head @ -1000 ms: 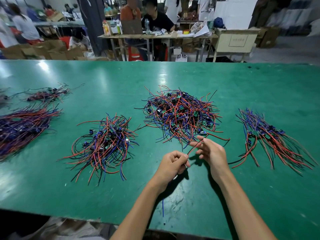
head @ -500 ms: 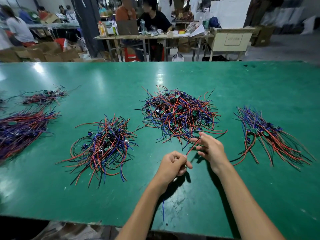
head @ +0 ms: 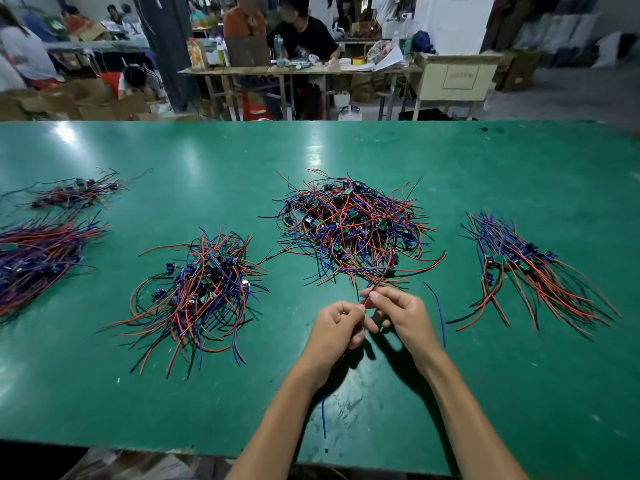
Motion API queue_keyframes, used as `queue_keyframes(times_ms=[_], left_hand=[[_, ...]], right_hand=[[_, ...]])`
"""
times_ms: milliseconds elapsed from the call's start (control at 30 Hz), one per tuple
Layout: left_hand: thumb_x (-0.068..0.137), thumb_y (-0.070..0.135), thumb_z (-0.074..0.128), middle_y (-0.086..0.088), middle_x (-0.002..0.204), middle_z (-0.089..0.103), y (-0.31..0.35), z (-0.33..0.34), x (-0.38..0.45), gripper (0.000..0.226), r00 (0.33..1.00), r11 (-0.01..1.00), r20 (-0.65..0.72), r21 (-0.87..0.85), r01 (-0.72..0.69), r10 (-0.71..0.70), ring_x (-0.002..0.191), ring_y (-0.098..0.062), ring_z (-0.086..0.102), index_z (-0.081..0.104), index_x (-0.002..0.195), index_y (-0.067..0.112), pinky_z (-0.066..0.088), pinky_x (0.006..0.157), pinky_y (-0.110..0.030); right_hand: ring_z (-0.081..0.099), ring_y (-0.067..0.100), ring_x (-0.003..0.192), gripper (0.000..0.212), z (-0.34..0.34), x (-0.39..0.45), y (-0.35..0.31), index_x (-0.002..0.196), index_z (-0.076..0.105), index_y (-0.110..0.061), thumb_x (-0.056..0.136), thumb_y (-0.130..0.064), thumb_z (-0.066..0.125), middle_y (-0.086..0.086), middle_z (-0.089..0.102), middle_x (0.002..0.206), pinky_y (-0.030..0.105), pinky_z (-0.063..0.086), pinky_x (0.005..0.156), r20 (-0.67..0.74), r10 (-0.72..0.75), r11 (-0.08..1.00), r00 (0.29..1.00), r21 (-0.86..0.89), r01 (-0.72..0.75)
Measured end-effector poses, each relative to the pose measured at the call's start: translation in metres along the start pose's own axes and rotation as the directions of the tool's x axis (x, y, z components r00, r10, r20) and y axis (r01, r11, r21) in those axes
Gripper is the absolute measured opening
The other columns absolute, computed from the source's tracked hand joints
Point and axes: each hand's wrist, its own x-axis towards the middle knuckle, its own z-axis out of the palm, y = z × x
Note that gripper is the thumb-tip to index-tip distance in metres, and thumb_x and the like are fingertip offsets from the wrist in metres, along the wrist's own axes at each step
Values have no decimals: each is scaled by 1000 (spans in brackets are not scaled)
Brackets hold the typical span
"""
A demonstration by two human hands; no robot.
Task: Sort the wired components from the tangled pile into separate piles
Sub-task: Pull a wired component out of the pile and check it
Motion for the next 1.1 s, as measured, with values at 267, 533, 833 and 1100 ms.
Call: queue_keyframes(times_ms=[267, 533, 833, 1100], left_hand=[[101, 5, 54, -6, 65, 67, -1, 1, 1, 24, 998, 995, -27, 80, -57, 60, 42, -8, 42, 59, 77, 8, 32, 43, -15], [104, 6, 51, 0, 52, 56, 0, 4, -2, 28, 998, 979, 29, 192, -64, 59, 38, -7, 37, 48, 76, 10, 28, 40, -16], [103, 3, 51, 1, 50, 53, 5, 0, -12, 27, 990, 951, 138, 308, -33, -10, 38, -7, 41, 46, 78, 11, 32, 41, -15], [102, 3, 52, 0, 62, 64, 3, -1, -13, 28, 982, 948, 186, 314, -49, -11, 50, -10, 54, 48, 76, 14, 38, 47, -19]], right_hand=[[58, 12, 68, 26, 9, -4, 4, 87, 78, -15, 100, -6, 58, 1, 70, 72, 30, 50, 70, 5, -31, 998, 999, -45, 32], [64, 1, 59, 27, 14, 3, 0, 87, 75, -6, 100, -8, 52, 4, 78, 82, 10, 44, 50, -177, 37, 999, 984, 18, -34], [57, 9, 49, 22, 5, 17, -8, 97, 71, -8, 97, -14, 49, 2, 80, 90, 19, 42, 37, -270, 142, 983, 952, 148, -105], [55, 13, 42, 28, 10, 24, -11, 96, 70, -9, 100, -23, 46, 8, 77, 77, 20, 41, 37, -474, 217, 967, 853, 225, -121]])
